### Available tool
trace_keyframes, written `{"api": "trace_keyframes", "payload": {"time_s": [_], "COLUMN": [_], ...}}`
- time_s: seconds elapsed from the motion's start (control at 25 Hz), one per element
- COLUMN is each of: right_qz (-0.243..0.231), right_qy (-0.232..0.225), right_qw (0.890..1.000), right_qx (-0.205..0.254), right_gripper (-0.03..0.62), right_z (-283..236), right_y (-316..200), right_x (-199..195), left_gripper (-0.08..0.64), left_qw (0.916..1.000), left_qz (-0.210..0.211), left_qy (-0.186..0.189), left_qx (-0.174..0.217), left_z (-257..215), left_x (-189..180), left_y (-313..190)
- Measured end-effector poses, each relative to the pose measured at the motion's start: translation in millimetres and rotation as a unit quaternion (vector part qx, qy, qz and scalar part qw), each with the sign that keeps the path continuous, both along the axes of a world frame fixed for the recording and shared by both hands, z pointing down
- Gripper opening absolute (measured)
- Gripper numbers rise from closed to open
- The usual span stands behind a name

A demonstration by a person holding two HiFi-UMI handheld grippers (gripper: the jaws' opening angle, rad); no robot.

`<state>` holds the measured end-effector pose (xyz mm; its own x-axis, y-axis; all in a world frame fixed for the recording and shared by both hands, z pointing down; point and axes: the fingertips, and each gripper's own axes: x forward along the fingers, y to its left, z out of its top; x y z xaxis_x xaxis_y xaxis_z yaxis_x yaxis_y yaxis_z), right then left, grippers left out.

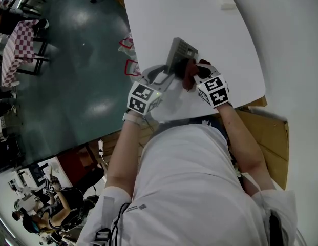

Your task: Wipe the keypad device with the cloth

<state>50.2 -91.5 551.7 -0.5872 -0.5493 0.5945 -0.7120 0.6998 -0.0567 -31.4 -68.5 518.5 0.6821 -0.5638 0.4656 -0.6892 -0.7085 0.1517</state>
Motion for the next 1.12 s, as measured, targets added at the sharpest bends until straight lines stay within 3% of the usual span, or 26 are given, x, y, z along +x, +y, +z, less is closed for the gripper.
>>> {"api": "trace_keyframes", "payload": {"time_s": [0.24, 0.4, 0.64, 0.84, 1.12], "right_qz": [-0.050, -0.087, -0.104, -0.083, -0.055], "right_qy": [-0.047, -0.020, 0.023, 0.031, 0.002], "right_qw": [0.996, 0.994, 0.989, 0.992, 0.997], "right_qx": [0.049, 0.070, 0.104, 0.091, 0.051], "right_gripper": [0.038, 0.038, 0.038, 0.038, 0.038], "right_z": [-53, -63, -59, -51, -37], "right_y": [-2, -1, -2, -5, -6], "right_x": [-47, -71, -79, -78, -63], "left_gripper": [0.160, 0.160, 0.160, 0.163, 0.164], "left_qw": [1.0000, 1.0000, 0.9999, 0.9998, 0.9997], "left_qz": [0.002, 0.002, 0.001, 0.005, 0.005], "left_qy": [-0.003, 0.004, 0.011, 0.017, 0.022], "left_qx": [-0.005, -0.002, -0.005, -0.010, -0.009], "left_z": [2, 0, 3, 6, 5], "left_x": [-2, -2, -2, -4, -2], "left_y": [0, 1, -1, -2, -2]}}
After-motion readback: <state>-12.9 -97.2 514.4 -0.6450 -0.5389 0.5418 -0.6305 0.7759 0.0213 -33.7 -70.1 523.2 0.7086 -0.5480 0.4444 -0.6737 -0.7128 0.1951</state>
